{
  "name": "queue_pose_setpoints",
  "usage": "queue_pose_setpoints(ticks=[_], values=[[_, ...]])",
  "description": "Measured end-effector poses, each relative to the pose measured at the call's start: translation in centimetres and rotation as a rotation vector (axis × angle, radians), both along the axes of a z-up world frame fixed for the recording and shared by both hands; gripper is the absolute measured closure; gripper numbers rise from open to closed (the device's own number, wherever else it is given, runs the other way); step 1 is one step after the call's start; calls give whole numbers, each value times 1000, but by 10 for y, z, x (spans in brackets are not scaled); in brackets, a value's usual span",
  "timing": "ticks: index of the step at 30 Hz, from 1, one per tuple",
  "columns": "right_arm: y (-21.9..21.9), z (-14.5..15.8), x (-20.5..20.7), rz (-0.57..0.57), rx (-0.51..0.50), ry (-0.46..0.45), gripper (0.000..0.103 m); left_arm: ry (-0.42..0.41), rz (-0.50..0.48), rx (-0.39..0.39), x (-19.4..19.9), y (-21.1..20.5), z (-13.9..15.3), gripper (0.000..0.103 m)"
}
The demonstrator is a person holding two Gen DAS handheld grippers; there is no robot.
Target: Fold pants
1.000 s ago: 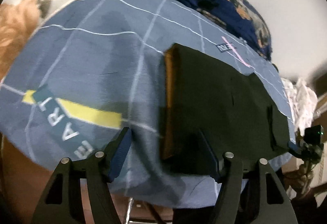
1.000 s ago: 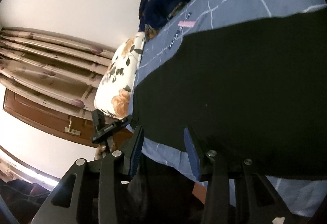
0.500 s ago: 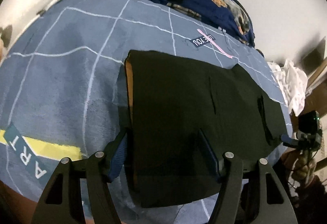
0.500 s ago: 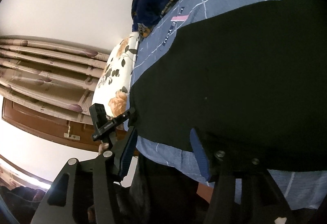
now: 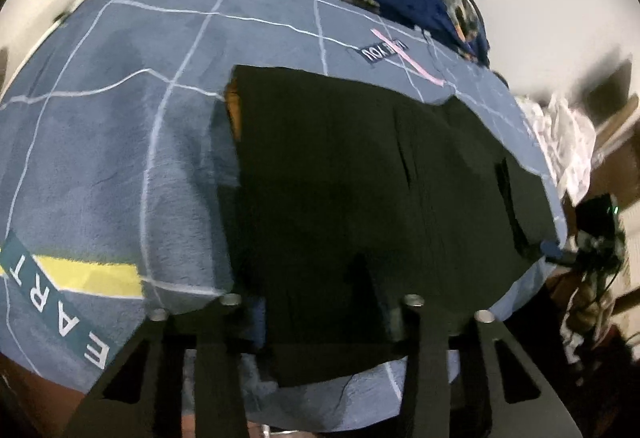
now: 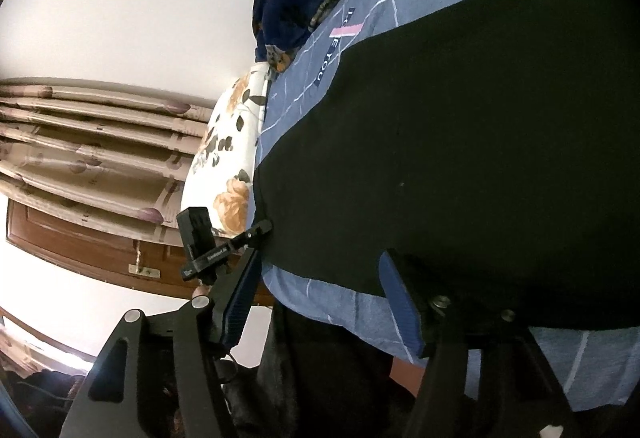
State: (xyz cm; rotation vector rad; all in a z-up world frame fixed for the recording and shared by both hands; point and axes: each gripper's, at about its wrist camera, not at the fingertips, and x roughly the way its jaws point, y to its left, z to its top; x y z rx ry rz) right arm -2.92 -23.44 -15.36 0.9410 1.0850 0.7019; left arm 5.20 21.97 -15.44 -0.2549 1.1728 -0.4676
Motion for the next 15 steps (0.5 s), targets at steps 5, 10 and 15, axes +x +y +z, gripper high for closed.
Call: queue_pose_setpoints(ticks=[5,10,15], values=[[-2,-1,0,-16,18,0,40,-22,76,-87,-7,9,18,85],[7,2,9,-2,53,-6,40,-56,87,-139,-14,-5,49,88],[30,13,18,58,80,-45,40,-88,49,-203,-18,-33,81,88]])
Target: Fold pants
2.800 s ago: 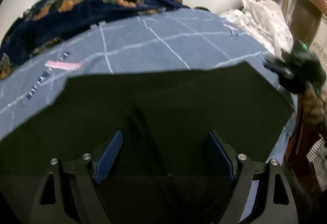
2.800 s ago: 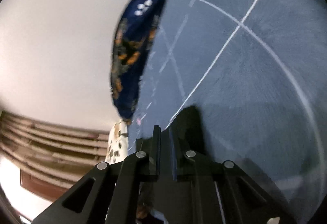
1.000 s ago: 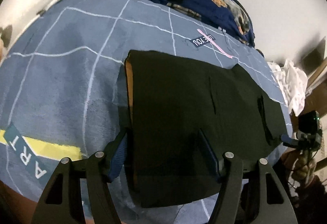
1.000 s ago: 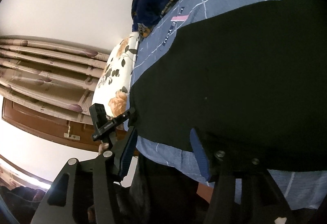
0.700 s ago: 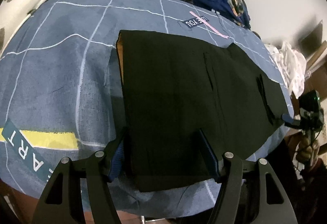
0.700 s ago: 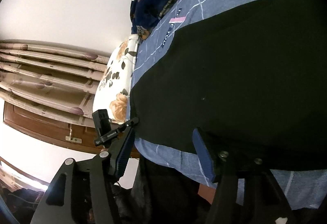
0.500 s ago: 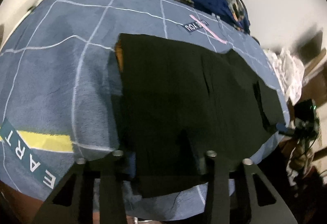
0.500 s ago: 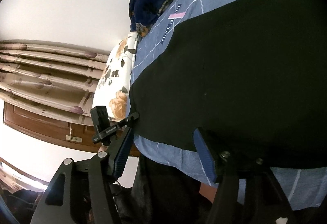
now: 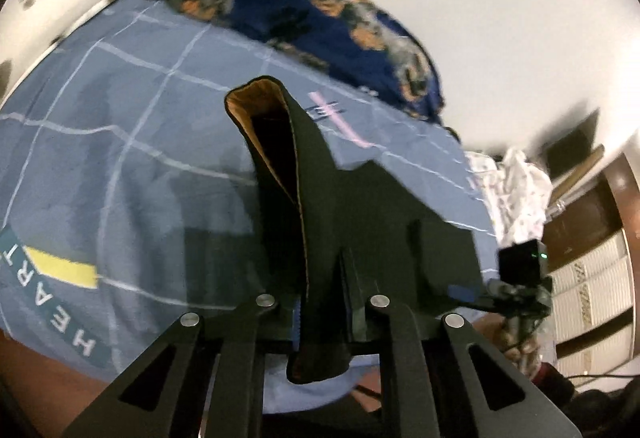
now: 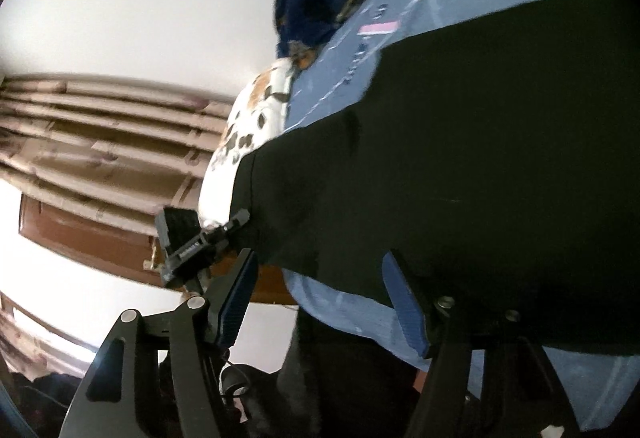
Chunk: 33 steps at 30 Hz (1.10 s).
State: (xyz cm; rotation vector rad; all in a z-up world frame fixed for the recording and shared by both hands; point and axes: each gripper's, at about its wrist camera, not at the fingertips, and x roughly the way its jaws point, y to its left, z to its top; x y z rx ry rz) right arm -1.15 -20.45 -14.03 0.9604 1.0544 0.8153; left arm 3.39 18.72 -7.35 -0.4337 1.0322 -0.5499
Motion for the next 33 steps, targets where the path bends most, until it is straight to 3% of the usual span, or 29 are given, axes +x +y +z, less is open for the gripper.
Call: queue_pose_setpoints(ticks=[7,11,16,24,28,33], values=[[19,8,25,10,242,24,37,-49,-134,-7,-11,-74,26,88],[22,17,36,6,336,27,25,-60,-218,29,-13,-119,23,88],[22,16,38,-7,313,47,19,-84,-287,78,-20,-166,15,88],[17,-15,39,-15,291,158,16,-176,-422,159,-49,-218,6,89],[12,-26,38,-38,273,197,16,-238,-381,180,-57,-199,17,88],[17,-31,38,-33,167,219,19,-234,-162,209,-40,-131,18,82]])
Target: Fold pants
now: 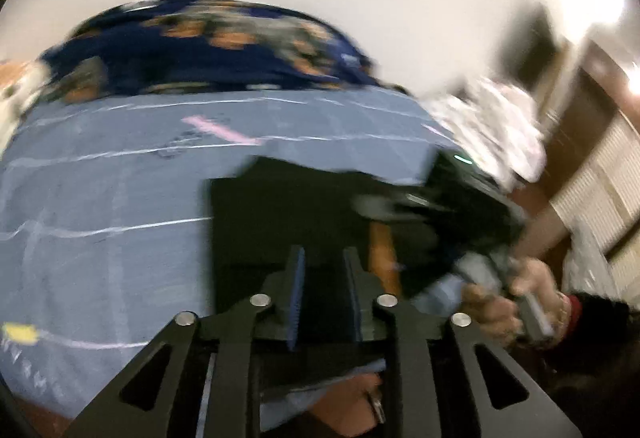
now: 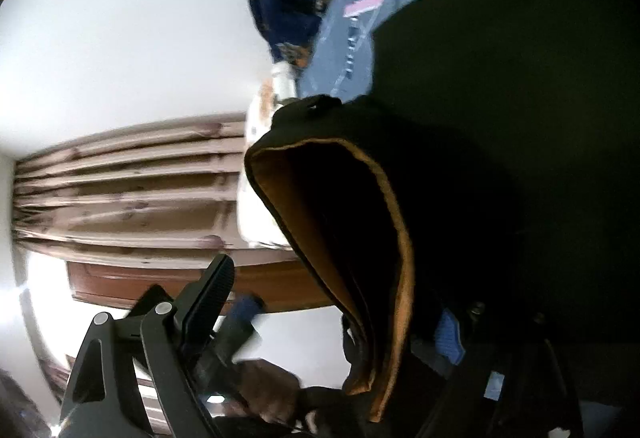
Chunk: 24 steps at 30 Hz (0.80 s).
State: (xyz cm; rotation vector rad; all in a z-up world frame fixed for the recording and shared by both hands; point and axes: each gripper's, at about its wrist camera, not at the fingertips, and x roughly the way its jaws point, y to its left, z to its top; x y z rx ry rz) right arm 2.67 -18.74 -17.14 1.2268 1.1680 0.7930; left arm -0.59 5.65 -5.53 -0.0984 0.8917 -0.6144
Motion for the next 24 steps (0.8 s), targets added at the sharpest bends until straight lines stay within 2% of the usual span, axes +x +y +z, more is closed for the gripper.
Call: queue_pose_setpoints(ticks=[2,4,5,6,10,13,15,16,18,19,20,24], values=[[4,0,1,10,-44,-3,26,45,77,6,10,24,-12,82],[7,0,1,24,-99,-3,43,108,131,-32,17,47,-25,82],[10,-1,1,36,-137,4,61,128,161,-38,20,55,-31,82],[11,-2,1,41,-160,7,76,141,171,-38,22,58,-34,82],[6,10,0,24,-174,-38,84,170,154,-21,26,52,-41,82],[-10,27,-2,6,-157,-83,86,136,88,36,20,33,-34,82],[-38,38,-6,-33,-149,-101,86,113,39,63,16,16,-29,81],[-53,43,-8,-56,-153,-109,86,108,16,66,15,10,-27,79],[-80,50,-11,-93,-175,-122,86,106,-29,73,15,-6,-26,67],[-98,52,-13,-117,-187,-125,87,109,-47,75,16,-14,-26,55],[-121,51,-17,-143,-199,-119,87,110,-65,73,18,-24,-28,51],[-174,44,-19,-213,-244,-101,86,152,-129,67,25,-58,-38,51]])
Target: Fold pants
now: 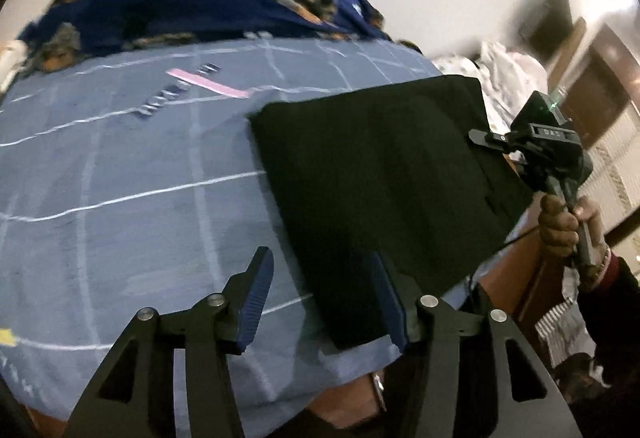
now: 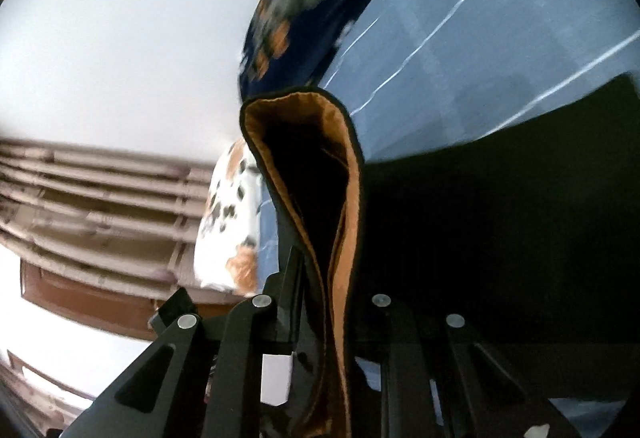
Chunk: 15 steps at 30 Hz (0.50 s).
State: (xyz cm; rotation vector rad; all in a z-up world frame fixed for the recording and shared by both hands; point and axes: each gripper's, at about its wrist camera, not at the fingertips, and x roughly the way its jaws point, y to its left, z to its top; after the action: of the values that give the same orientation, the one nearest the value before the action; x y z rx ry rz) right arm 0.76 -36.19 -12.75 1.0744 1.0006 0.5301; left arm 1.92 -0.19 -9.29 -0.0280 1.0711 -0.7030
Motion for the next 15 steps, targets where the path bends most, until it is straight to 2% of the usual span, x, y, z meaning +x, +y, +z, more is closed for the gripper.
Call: queue_pose_setpoints(ticks=[3,6,15], values=[[-41,-13,-9,-61,-5,22,86,9,-29,14,5,-23,-9,50],[-60,-24,-15,-94,7,40,86,32,-46,28,9,-41,-17,50],[-83,-52,-22,-138,37,40,86,87,-33,22,20,-64,-39,50]])
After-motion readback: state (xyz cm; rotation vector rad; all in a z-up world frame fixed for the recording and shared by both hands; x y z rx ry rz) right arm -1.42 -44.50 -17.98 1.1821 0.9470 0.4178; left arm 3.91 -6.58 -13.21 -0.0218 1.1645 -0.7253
